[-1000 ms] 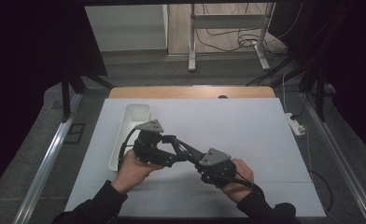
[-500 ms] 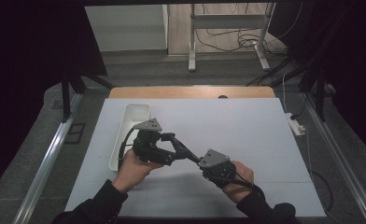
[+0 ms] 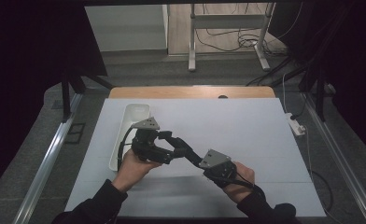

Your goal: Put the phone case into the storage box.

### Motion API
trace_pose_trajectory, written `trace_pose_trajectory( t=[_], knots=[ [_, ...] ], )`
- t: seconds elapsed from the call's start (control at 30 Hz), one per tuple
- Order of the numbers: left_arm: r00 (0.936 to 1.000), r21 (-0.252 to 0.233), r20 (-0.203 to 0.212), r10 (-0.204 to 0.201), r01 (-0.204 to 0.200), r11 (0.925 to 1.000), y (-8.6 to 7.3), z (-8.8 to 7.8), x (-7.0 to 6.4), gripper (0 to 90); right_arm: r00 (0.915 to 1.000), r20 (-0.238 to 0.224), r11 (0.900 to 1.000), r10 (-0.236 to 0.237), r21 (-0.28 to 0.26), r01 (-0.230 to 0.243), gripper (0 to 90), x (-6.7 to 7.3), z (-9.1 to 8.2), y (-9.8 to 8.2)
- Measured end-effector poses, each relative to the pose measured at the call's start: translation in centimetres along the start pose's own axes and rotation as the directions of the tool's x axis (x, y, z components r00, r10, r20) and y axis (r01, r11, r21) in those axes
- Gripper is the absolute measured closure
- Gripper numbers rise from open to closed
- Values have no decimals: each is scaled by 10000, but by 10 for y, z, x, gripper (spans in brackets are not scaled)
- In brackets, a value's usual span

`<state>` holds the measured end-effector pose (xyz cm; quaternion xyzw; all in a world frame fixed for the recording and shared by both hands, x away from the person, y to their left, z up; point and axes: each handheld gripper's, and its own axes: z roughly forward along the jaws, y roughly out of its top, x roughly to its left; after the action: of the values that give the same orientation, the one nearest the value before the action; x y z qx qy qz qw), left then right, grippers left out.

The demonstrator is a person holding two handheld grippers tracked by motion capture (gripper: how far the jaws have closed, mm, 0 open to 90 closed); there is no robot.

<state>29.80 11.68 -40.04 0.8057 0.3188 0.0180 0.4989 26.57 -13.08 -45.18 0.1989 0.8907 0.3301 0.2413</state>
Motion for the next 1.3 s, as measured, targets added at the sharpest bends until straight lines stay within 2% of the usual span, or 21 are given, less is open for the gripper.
trace_pose_trajectory(
  t=[0.2,0.4,0.53,0.6,0.63,0.67,0.7,0.73,0.87,0.97,1.1,1.3],
  knots=[
    [9973,40,-247,687,-686,9976,0,-5,-2,33,9977,-524,9991,423,1,-424,840,-4,-2,-1],
    [9938,47,-480,1003,-1002,9950,-1,-11,1,18,9886,-1255,9964,828,-49,-841,840,-10,-6,-3],
    [9905,126,-671,1198,-1193,9928,-3,-14,2,0,9766,-1718,9902,1296,-284,-1364,840,-15,-10,-5],
    [9904,122,-548,1266,-1261,9919,-3,-15,3,0,9690,-1997,9869,1456,-397,-1565,840,-17,-11,-6],
    [9900,127,-563,1293,-1288,9916,-4,-15,3,0,9621,-2231,9841,1567,-474,-1713,840,-19,-12,-7],
    [9894,142,-588,1330,-1324,9911,-4,-14,3,0,9593,-2344,9831,1575,-543,-1747,840,-21,-13,-8],
    [9897,127,-526,1330,-1325,9911,-5,-14,3,0,9486,-2623,9773,1770,-668,-2008,840,-22,-14,-9],
    [9901,108,-495,1312,-1309,9913,-5,-14,4,0,9430,-2740,9741,1889,-691,-2152,840,-23,-15,-10],
    [9922,-45,-373,1190,-1192,9929,-6,-16,6,0,9276,-3040,9651,2170,-762,-2507,841,-27,-16,-13],
    [9933,-103,-347,1100,-1104,9938,-7,-18,8,0,9102,-3409,9558,2353,-885,-2802,841,-28,-17,-15],
    [9950,-201,-255,967,-972,9951,-8,-20,11,0,9049,-3567,9537,2321,-997,-2839,841,-27,-18,-15],
    [9960,-273,-82,889,-890,9957,-8,-21,12,22,9022,-3679,9540,2250,-1050,-2808,841,-26,-19,-15]
  ],
)
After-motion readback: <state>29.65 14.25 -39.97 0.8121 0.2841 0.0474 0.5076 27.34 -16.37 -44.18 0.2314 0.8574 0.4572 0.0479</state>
